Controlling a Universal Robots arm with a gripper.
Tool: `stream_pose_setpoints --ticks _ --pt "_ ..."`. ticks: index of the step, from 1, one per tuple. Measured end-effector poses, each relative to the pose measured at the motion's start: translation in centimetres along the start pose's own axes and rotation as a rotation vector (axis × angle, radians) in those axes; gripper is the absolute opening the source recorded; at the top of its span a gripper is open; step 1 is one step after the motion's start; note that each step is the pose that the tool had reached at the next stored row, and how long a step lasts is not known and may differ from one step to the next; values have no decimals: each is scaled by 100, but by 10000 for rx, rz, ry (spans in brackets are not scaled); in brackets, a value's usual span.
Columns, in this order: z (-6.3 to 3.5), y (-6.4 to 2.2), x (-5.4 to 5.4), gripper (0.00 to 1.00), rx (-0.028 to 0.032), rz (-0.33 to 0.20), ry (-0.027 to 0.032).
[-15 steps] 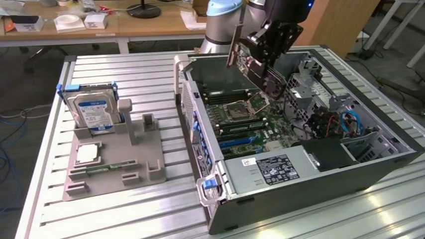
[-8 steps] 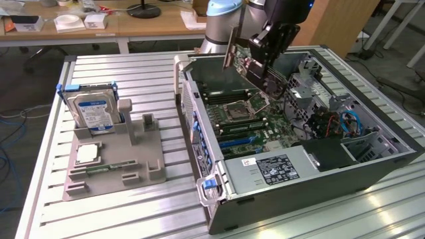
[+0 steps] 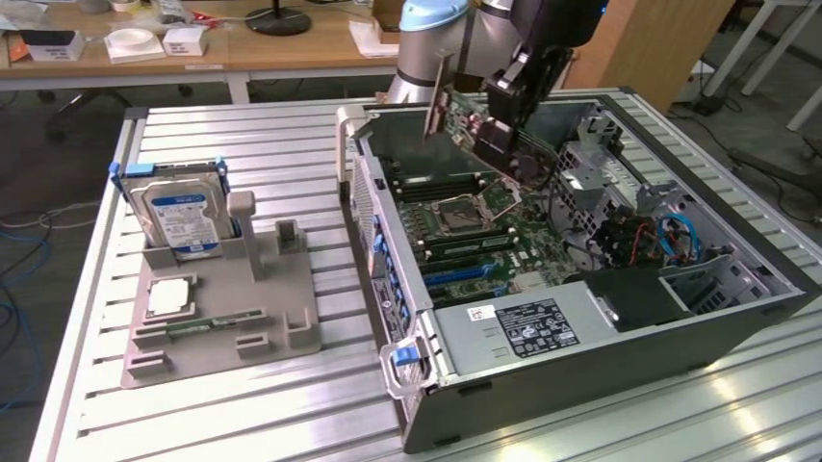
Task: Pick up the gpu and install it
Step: 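Insert the gpu into the slot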
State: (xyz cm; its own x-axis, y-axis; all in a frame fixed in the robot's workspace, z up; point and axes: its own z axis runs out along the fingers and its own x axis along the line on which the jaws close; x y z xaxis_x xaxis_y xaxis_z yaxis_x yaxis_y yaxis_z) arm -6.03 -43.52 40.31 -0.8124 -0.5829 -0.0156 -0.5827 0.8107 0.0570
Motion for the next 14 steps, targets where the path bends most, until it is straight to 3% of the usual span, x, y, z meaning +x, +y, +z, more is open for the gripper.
stream_pose_setpoints --ticks 6,14 --pt "7 -1 0 26 -21 -1299 73" --pt "25 -1 0 26 -41 -2622 150"
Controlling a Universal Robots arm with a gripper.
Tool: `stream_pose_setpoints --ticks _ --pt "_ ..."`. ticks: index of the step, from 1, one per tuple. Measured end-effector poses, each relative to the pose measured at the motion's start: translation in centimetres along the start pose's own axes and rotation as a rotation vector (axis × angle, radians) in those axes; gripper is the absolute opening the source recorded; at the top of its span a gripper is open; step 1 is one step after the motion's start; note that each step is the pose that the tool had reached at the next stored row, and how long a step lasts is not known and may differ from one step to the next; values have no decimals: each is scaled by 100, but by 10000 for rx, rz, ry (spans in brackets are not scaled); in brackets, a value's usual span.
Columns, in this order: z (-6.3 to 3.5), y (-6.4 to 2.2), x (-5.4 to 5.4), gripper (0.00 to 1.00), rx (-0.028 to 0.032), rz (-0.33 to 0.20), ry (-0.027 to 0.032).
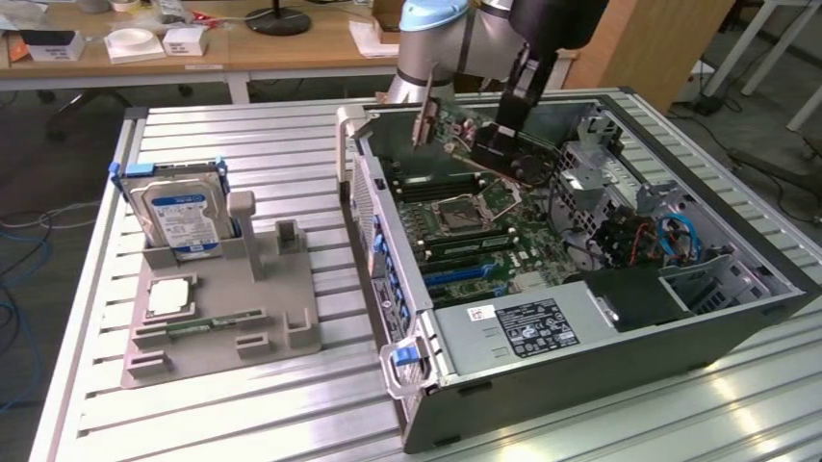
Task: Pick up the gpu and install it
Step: 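Insert the gpu into the slot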
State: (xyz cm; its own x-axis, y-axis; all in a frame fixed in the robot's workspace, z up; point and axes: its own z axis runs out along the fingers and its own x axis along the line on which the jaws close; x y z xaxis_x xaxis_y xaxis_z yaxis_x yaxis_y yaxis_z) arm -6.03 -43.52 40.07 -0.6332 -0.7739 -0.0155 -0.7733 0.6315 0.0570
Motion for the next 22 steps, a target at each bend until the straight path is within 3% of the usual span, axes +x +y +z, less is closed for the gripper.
stream_pose_setpoints --ticks 15,16,20,22 --pt "62 -6 0 26 -28 -2493 135" --pt "64 -7 1 26 17 -2594 112" --pt "69 -7 1 26 422 -2868 -129" --pt "76 -8 0 26 492 -3156 -168"
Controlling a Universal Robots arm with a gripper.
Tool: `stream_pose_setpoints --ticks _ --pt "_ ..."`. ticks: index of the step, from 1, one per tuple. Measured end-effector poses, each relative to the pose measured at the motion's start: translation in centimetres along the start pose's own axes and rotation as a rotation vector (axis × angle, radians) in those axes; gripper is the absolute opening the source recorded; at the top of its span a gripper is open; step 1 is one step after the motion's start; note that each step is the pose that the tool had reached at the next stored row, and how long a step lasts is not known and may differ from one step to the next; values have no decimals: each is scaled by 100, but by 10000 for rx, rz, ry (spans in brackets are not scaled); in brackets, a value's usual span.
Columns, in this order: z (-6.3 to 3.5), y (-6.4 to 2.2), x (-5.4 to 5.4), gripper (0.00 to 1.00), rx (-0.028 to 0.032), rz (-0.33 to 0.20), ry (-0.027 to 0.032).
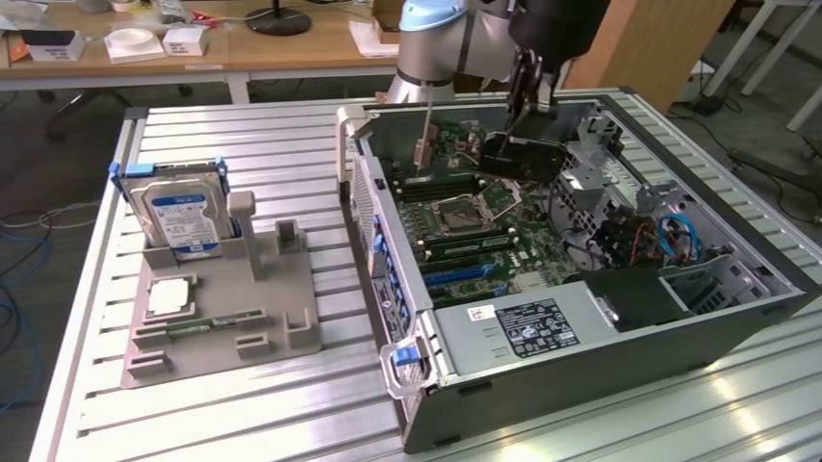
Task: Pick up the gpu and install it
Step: 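Insert the gpu into the slot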
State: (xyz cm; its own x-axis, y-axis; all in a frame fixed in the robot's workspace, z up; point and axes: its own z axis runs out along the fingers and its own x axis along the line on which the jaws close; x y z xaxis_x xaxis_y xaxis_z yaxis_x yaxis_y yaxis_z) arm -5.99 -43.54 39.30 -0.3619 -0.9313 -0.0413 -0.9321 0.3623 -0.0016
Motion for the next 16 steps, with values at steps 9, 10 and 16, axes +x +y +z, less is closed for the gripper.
stream_pose_setpoints --ticks 9,10,16 --pt "39 0 2 26 57 -1598 -48" --pt "43 0 2 26 66 -1758 -54" --pt "70 1 3 26 87 -2744 -81"
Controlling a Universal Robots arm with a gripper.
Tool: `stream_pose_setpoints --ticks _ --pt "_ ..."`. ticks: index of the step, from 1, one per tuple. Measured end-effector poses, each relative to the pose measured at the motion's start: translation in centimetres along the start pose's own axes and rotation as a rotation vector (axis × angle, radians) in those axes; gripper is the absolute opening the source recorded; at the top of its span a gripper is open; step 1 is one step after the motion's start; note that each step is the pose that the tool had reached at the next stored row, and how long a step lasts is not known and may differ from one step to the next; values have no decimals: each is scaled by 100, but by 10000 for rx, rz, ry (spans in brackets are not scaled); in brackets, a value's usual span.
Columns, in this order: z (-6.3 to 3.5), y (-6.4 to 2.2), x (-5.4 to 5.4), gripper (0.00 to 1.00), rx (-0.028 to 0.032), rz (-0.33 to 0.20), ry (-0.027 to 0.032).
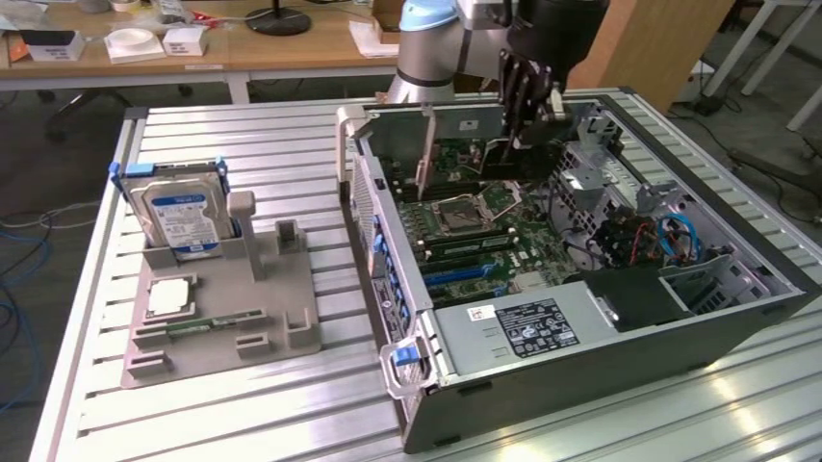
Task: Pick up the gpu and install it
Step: 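Insert the gpu into the slot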
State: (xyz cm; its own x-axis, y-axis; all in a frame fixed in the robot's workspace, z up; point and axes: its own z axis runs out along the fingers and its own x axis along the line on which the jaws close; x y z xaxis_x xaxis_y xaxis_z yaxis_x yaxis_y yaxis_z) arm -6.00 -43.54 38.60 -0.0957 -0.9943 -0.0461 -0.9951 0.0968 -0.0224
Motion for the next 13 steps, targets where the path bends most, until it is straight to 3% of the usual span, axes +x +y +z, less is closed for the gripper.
stream_pose_setpoints --ticks 8,13 --pt "81 -20 2 26 -19 -590 -15" --pt "156 -27 4 26 -23 -625 -12"
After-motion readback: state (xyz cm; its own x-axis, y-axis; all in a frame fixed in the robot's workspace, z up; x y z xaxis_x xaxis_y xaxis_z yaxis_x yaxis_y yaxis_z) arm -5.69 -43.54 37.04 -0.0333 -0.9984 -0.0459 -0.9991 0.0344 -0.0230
